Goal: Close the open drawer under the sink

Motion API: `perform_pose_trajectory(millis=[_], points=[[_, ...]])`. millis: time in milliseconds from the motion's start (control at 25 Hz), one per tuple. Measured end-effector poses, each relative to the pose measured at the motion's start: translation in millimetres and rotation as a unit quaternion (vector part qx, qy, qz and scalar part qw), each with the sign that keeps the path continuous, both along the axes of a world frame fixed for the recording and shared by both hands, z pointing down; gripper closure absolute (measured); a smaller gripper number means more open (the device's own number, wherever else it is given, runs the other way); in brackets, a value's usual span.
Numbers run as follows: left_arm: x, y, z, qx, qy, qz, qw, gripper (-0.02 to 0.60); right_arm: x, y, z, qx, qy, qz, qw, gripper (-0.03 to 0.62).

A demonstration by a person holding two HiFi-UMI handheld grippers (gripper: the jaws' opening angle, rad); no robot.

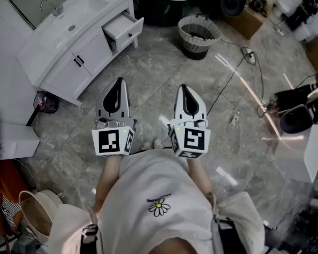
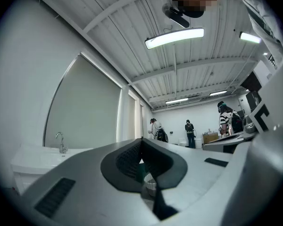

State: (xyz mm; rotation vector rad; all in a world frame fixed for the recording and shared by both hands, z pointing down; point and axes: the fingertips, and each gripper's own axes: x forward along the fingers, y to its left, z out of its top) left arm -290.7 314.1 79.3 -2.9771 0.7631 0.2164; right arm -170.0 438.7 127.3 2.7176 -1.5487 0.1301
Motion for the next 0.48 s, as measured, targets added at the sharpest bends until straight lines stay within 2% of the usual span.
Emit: perform_pose_trajectory(millis=[480], points=[[-1.5, -14.0, 6.3, -0.006, -0.006, -0.021, 0.9997, 0.560, -1.9, -21.2, 5.2, -0.003, -0.003, -0.034, 0.999, 0.565]])
